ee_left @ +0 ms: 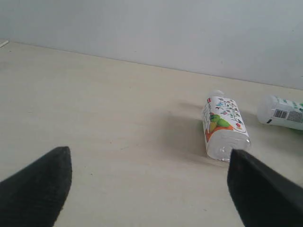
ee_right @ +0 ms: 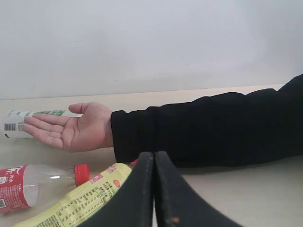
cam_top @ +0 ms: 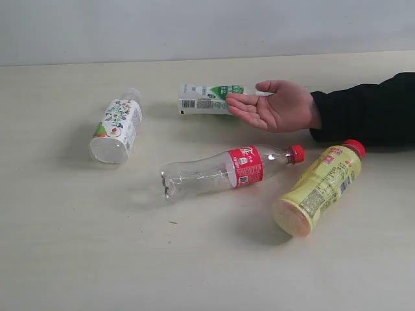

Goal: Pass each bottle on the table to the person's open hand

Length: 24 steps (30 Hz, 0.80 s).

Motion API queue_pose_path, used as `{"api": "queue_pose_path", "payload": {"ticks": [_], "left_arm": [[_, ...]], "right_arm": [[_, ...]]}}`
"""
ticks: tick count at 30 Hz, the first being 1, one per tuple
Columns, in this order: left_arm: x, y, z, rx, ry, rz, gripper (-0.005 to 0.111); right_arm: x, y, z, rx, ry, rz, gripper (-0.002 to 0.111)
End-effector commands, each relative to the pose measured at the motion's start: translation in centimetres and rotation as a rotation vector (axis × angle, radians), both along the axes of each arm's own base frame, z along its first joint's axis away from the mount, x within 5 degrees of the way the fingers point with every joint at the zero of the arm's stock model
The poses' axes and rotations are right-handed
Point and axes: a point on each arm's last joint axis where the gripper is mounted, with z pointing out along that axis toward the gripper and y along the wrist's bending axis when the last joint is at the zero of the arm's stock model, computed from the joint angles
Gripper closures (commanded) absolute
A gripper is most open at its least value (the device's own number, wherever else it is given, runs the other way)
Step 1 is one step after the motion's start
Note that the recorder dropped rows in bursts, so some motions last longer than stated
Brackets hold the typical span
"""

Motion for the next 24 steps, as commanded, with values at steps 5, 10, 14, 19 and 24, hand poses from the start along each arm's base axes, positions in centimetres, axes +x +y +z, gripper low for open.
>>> {"api": "queue_pose_path", "payload": {"ticks": [5, 10, 14, 19, 24], "left_arm": [[0.0, 0.0, 0.0, -0.004, -0.008, -0.006, 0.022], [0.0, 0.0, 0.0, -0.004, -0.008, -0.006, 0.022], [0.1, -0.3, 0.8, -0.028, -0.092, -0.026, 0.022], [0.1, -0.8, 2.8, -0.378, -0.286, -0.060, 0.022], [-0.2, -0.9, 4.2, -0.536, -0.424, -0.108, 0.022]], "right_arm": [[0.0, 0.0, -0.1, 0.000, -0.005, 0.002, 0.108], [0.0, 0.0, -0.1, 0.000, -0.005, 0.002, 0.108], [0.0, 0.0, -0.1, 0.000, -0.005, 0.002, 0.108], [0.0, 0.0, -0.1, 0.000, -0.005, 0.002, 0.108], [0.0, 0.0, -0.1, 0.000, -0.005, 0.002, 0.108]]}}
